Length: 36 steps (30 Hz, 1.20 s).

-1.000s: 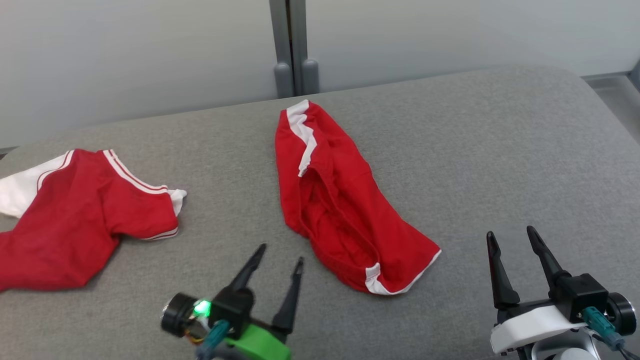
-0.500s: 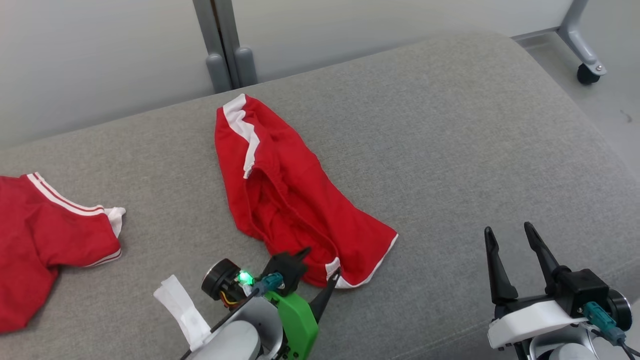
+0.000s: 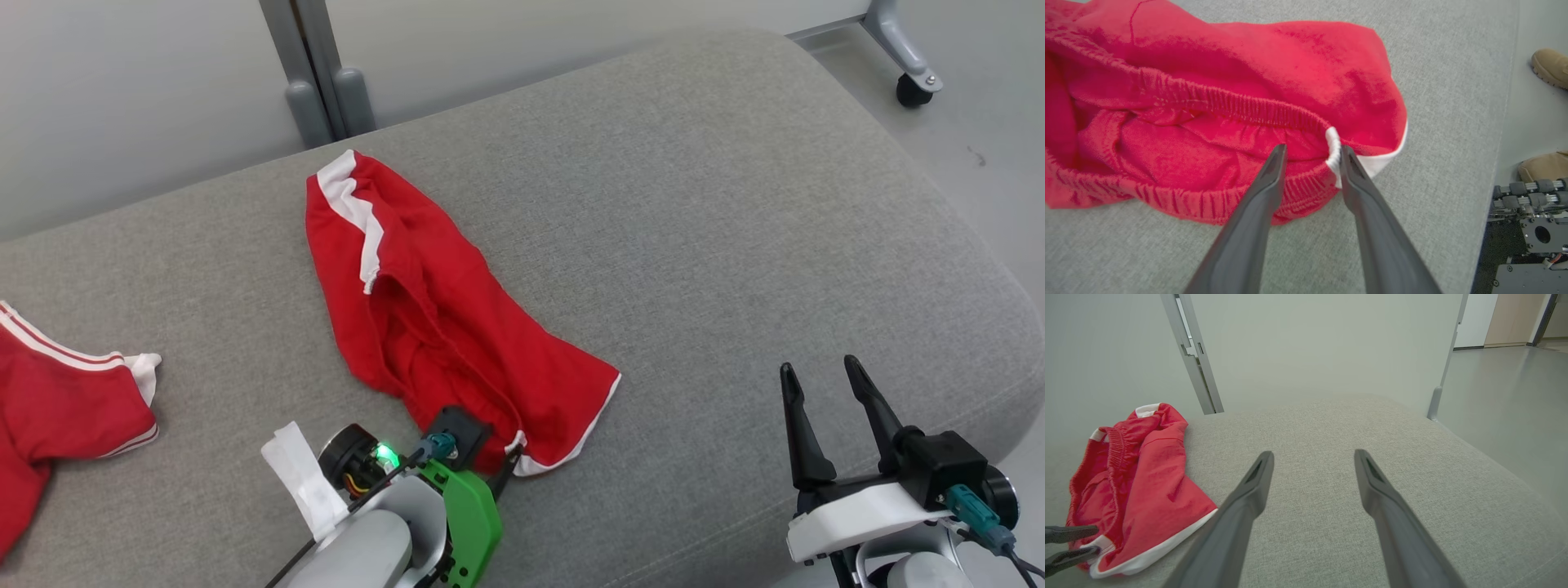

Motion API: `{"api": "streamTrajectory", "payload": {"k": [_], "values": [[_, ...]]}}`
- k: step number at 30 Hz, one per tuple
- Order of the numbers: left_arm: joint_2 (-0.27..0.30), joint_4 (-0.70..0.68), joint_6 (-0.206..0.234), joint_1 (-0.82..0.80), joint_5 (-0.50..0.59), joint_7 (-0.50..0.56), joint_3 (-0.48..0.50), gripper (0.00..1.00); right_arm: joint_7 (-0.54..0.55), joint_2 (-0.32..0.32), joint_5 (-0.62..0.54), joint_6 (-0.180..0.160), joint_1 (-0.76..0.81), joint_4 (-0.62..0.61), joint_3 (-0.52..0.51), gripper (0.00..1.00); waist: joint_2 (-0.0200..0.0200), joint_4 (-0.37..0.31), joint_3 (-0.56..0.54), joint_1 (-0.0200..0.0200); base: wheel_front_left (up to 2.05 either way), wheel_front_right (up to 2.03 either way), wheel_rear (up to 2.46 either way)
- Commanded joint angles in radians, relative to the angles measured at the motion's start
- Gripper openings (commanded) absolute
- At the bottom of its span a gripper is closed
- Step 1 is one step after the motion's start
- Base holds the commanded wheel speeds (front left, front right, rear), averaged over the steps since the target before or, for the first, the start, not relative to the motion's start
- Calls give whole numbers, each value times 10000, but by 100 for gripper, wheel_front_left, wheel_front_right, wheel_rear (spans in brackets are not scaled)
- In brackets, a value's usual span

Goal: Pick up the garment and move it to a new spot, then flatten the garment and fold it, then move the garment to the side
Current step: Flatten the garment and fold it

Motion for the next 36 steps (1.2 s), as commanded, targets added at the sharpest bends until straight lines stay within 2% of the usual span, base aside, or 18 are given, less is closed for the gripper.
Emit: {"api": "streamTrajectory", "payload": {"k": [1,2,3,4,5,9,15,20,26,29,36], "values": [[26,150,22,-221,-65,51,-132,42,-5,-8,49,-9,-88,28,-24,100,-1,-91,33,0,0,0,0],[26,251,22,-244,-97,78,-212,38,-5,-8,54,-10,-82,38,-32,100,-1,-119,35,0,0,0,0],[35,379,22,-281,-130,160,-336,26,-5,-8,58,-10,-73,43,-34,100,-1,-158,33,0,0,0,0],[53,484,22,-291,-190,240,-451,4,-5,-7,73,-10,-75,55,-19,100,-1,-199,31,0,0,0,0],[82,559,22,-304,-303,317,-568,0,-5,-7,84,-10,-88,73,-8,100,-1,-252,24,0,0,0,0],[195,456,23,-578,-853,264,-249,0,-5,-6,157,-10,-70,55,-129,100,-1,-370,-22,0,0,0,0],[572,-596,37,-1671,-1513,258,615,0,-5,-6,201,-10,-95,128,-161,100,-1,-492,-63,0,0,0,0],[1096,-1254,117,-2782,-1595,580,1167,0,-5,-9,389,-10,-275,204,128,100,-1,-1058,-213,0,0,0,0],[1624,-1318,149,-3894,-1682,1033,1606,0,-5,-8,547,-10,-434,267,378,100,-1,-2023,-356,0,0,0,0],[1632,-1138,173,-4480,-1739,934,1830,0,-5,-11,620,-10,-421,265,290,100,-1,-2375,-306,0,0,0,0],[1438,-704,127,-5893,-1643,82,2115,0,-5,-3,767,-9,-288,75,-38,100,-1,-2490,-10,0,0,0,0]]}}
